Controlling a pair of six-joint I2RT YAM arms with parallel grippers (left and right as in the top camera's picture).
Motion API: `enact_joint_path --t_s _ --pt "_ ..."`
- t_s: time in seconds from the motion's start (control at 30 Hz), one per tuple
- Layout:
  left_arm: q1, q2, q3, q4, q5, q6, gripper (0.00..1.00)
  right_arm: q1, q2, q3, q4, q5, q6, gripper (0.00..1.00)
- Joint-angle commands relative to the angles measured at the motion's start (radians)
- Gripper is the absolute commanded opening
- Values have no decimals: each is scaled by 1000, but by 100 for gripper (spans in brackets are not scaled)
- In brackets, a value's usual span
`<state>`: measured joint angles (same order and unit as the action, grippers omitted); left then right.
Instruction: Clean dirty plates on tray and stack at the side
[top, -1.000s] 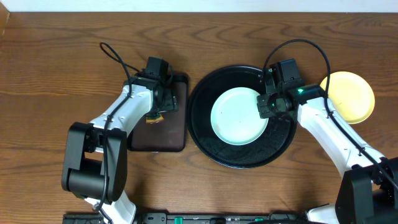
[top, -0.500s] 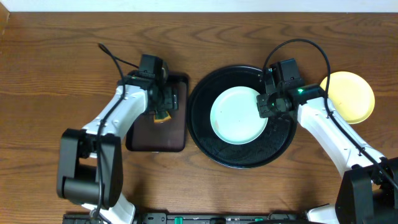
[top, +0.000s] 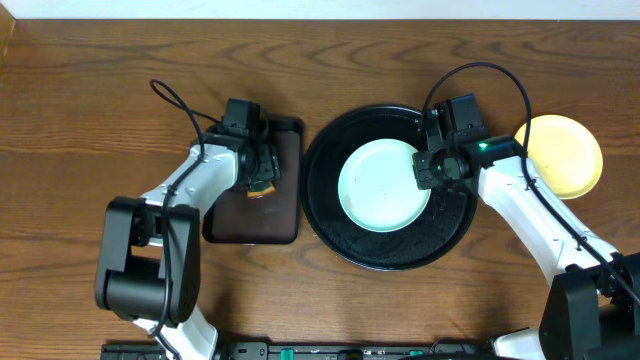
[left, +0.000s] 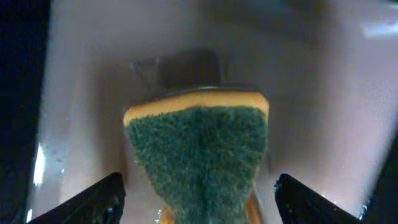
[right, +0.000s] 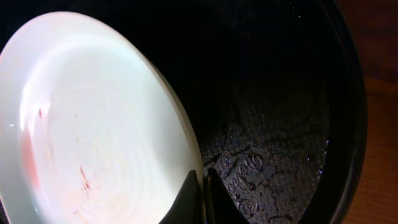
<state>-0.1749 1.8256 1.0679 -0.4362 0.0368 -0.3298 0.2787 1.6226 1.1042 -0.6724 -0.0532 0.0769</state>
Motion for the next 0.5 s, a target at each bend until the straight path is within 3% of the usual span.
enact_joint_path --t_s 0.0,0.07,0.1,0.13,0.23,0.27,0.3,0.33,0.47 --pt "0 6 -2 32 -23 -16 75 -4 1 -2 3 -11 16 1" --pt "0 13 -3 39 -22 -16 69 -4 1 -2 3 -11 16 1" --pt "0 18 -3 41 -23 -16 49 -4 1 -2 3 -11 16 1" --pt "0 21 -3 43 -23 -16 8 -4 1 -2 3 -11 16 1" --pt "0 24 -3 53 -23 -16 7 -4 1 -2 3 -11 16 1" --pt "0 24 -2 54 -23 -16 23 -4 1 -2 2 -11 16 1" --pt "0 24 0 55 -23 -16 68 -4 1 -2 1 -11 16 1" --pt "2 24 2 59 -23 -16 76 -4 1 -2 0 -11 16 1" --pt "2 24 5 109 -23 -16 75 -4 1 -2 -2 -11 16 1"
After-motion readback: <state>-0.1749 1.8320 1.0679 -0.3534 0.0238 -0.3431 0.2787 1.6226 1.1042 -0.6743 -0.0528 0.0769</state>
